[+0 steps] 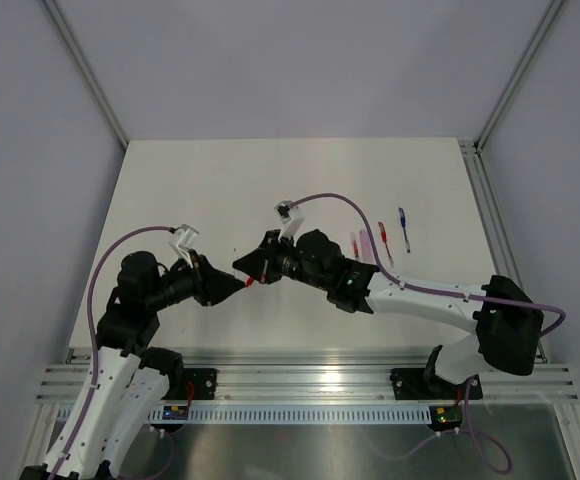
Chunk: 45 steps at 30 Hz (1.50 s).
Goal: Insert the pens into the pen caps
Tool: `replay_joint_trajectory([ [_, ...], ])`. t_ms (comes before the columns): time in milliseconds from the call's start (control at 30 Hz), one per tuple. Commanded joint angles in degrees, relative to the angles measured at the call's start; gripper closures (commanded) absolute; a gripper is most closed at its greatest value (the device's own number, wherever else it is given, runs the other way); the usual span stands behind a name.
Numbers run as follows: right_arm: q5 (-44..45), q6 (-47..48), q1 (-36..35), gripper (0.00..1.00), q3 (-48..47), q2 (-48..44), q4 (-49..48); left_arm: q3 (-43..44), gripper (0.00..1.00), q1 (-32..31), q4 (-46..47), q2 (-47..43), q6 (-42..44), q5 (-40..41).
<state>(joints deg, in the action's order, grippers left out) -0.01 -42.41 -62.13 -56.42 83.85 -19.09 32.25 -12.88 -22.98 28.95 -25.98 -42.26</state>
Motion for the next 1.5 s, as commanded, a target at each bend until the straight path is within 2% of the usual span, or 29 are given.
replay_joint_trajectory([
  [0, 0.2, -0.8, -1.2, 1.00, -1.4, 1.4, -3.4, -0.1, 0.64, 0.1, 2.8, -0.2, 0.2, -0.9],
  [67, 0.3, -0.7, -1.4, 1.00, -1.4, 1.7, -3.3, -0.1, 0.66, 0.4, 2.8, -0.6, 0.1, -0.5],
  [167, 0.3, -0.7, -1.6, 1.00, -1.1, 2.2, -3.5, 0.0, 0.83, 0.5, 2.6, -0.6, 0.2, -0.6],
  [200, 0.3, -0.8, -1.7, 1.00, -1.1, 2.3, -3.6, 0.0, 0.94, 0.5, 2.3, -0.7, 0.2, -0.3],
  [233, 0.3, -1.0, -1.7, 1.00, -0.9, 2.2, -3.6, 0.2, 0.99, 0.5, 2.2, -1.1, 0.4, 0.1],
  [300, 0.8, -0.9, -1.8, 1.00, -0.6, 1.8, -3.5, 0.4, 1.00, 0.7, 1.9, -1.2, 0.6, 0.7],
  [400, 1.9, 0.1, -1.8, 0.84, -1.5, 1.0, -1.4, 0.5, 1.00, 0.7, 1.2, -1.6, 0.9, 1.3],
  [433, 1.9, 0.5, -1.8, 0.70, -1.9, 0.9, -0.2, 0.7, 1.00, 0.7, 0.9, -1.8, 1.1, 1.8],
  [533, 4.6, 2.0, -1.8, 0.49, -3.3, -0.4, 6.1, 1.4, 1.00, 1.0, -0.5, -2.9, 1.8, 4.1],
  [567, 7.3, 2.9, -1.7, 0.39, -3.4, -1.7, 9.7, 1.7, 1.00, 1.1, -0.9, -2.9, 2.0, 4.6],
  [633, 10.0, 3.1, -1.6, 0.38, -2.1, -3.6, 12.1, 2.0, 1.00, 1.2, -1.9, -3.5, 2.3, 6.1],
  [733, 13.1, 1.3, -0.5, 0.46, -0.8, -3.8, 16.6, 3.1, 1.00, 1.3, -3.4, -4.8, 3.1, 9.0],
  [767, 14.1, 0.1, -0.1, 0.52, -1.3, -2.4, 20.0, 3.5, 1.00, 1.5, -4.3, -4.9, 3.5, 11.0],
  [800, 14.6, -0.3, 0.1, 0.54, -2.1, -1.2, 22.2, 3.8, 1.00, 1.5, -4.7, -5.0, 3.7, 12.0],
  [933, 14.4, -0.7, 0.0, 0.59, -9.7, 10.4, 31.5, 6.0, 1.00, 1.3, -6.1, -6.5, 4.3, 16.4],
  [1033, 14.8, -1.0, 0.1, 0.58, -15.7, 16.9, 35.0, 8.1, 1.00, 0.4, -6.8, -6.7, 4.4, 19.3],
  [1100, 15.4, -1.4, 0.0, 0.50, -19.0, 19.6, 35.8, 9.8, 1.00, -0.6, -7.6, -7.3, 5.2, 21.7],
  [1200, 16.8, -2.2, 0.1, 0.46, -24.0, 24.7, 38.8, 9.9, 1.00, -2.0, -8.7, -8.8, 6.6, 27.4],
  [1267, 17.4, -3.3, 0.0, 0.45, -25.4, 27.1, 39.7, 9.4, 1.00, -2.6, -9.5, -9.5, 7.3, 29.9],
  [1467, 18.8, -5.7, 0.1, 0.47, -30.4, 32.6, 41.6, 9.0, 1.00, -4.0, -10.0, -12.2, 7.4, 30.7],
])
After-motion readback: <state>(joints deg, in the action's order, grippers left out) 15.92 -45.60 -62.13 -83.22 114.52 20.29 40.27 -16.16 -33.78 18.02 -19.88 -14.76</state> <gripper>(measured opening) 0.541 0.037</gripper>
